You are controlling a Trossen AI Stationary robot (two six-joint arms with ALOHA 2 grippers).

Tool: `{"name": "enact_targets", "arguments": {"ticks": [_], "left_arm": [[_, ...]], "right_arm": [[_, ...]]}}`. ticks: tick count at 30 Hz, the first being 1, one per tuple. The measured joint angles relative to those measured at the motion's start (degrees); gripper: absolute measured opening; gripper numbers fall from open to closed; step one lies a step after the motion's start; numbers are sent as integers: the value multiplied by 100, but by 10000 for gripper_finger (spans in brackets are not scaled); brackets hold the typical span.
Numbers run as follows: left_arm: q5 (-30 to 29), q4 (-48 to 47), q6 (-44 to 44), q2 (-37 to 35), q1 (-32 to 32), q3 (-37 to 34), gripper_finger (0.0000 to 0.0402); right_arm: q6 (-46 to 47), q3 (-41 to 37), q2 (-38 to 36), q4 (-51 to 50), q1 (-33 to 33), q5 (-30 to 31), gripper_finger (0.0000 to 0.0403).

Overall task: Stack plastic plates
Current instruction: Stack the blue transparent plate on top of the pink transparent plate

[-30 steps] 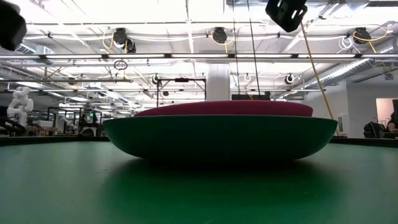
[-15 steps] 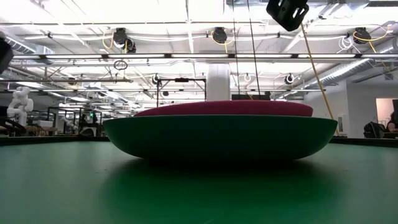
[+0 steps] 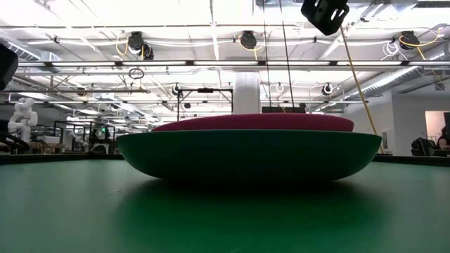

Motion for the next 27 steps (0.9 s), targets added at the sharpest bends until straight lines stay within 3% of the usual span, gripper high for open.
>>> {"name": "enact_targets", "arguments": {"ticks": [6,17,27], "left_arm": [[-41,13,-79,0,0,0,7],[-167,198,-274,0,0,240,4],[-863,-435,-358,0,58,1081,4]], "right_arm": [[1,0,0,0,0,-9,131],[1,0,0,0,0,-20,131],[17,0,0,0,0,-22,131]]}}
